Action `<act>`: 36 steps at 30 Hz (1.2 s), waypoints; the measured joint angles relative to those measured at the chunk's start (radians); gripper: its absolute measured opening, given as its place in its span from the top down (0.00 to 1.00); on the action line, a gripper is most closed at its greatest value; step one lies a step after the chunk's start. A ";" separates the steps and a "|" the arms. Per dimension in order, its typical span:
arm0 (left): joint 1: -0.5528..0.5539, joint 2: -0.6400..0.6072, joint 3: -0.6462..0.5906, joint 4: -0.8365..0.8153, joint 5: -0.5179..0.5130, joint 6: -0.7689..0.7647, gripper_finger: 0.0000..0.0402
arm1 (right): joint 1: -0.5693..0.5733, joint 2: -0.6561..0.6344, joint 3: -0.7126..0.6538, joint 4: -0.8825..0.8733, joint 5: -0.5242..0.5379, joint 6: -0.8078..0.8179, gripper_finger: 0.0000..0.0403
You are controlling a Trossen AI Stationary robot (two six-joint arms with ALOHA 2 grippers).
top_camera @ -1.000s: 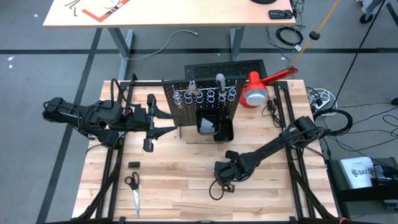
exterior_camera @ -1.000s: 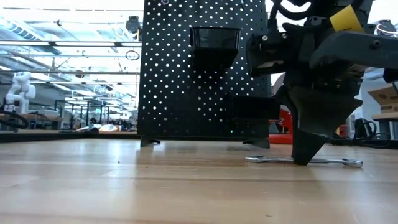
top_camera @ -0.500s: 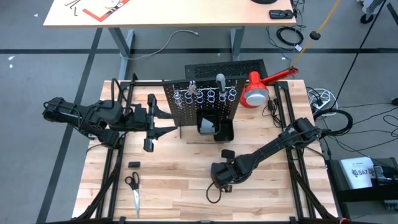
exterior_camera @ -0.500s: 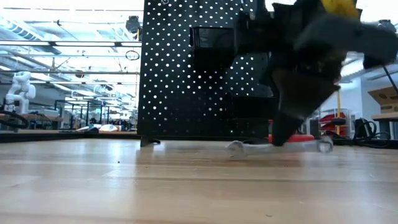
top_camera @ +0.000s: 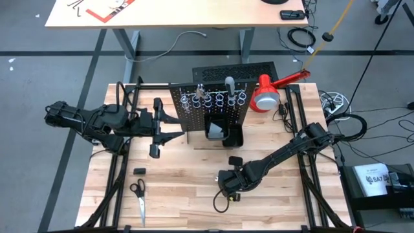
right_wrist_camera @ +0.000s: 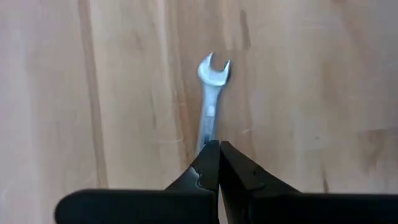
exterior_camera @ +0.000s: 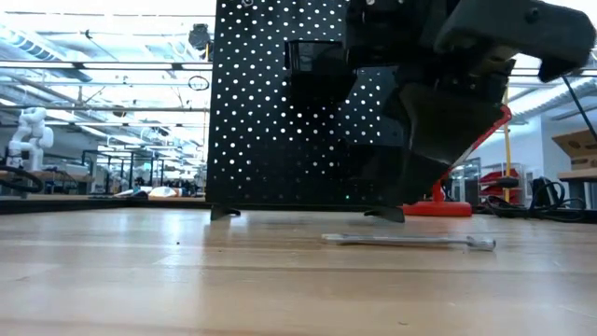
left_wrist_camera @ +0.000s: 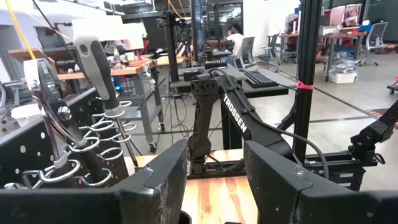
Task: Hang tools onto peg board
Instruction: Hang the wrench on the pegboard
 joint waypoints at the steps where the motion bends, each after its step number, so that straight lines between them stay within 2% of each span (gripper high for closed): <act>1: 0.000 0.000 0.000 -0.006 0.000 0.000 0.58 | 0.001 0.000 0.000 0.003 0.006 -0.001 1.00; 5: 0.000 0.000 0.000 -0.010 0.000 -0.001 0.58 | 0.000 0.002 0.000 0.010 -0.013 -0.013 0.95; 7: 0.000 0.000 0.000 -0.010 0.000 -0.001 0.58 | -0.001 0.012 0.001 0.016 -0.047 -0.017 0.90; 13: 0.000 0.000 0.000 -0.004 0.000 -0.001 0.58 | -0.001 0.056 0.001 -0.005 -0.048 -0.018 0.69; 17: 0.000 0.001 0.016 -0.006 0.004 0.003 0.58 | -0.007 0.085 0.006 -0.013 -0.042 -0.017 0.63; 21: -0.009 0.001 0.057 -0.003 0.013 0.049 0.58 | -0.017 0.121 0.009 -0.034 -0.081 -0.017 0.69; 27: -0.049 -0.001 0.114 -0.011 0.038 0.131 0.58 | -0.019 0.132 0.011 -0.031 -0.105 -0.032 0.96; 29: -0.067 -0.003 0.116 -0.046 0.038 0.152 0.58 | -0.019 0.132 0.011 -0.031 -0.105 -0.034 0.97; 33: -0.110 -0.002 0.110 -0.223 0.021 0.159 0.58 | -0.018 0.132 0.010 -0.033 -0.102 -0.034 0.99; 36: -0.155 0.000 0.069 -0.274 0.000 0.157 0.58 | -0.011 0.131 0.009 -0.032 -0.091 -0.035 1.00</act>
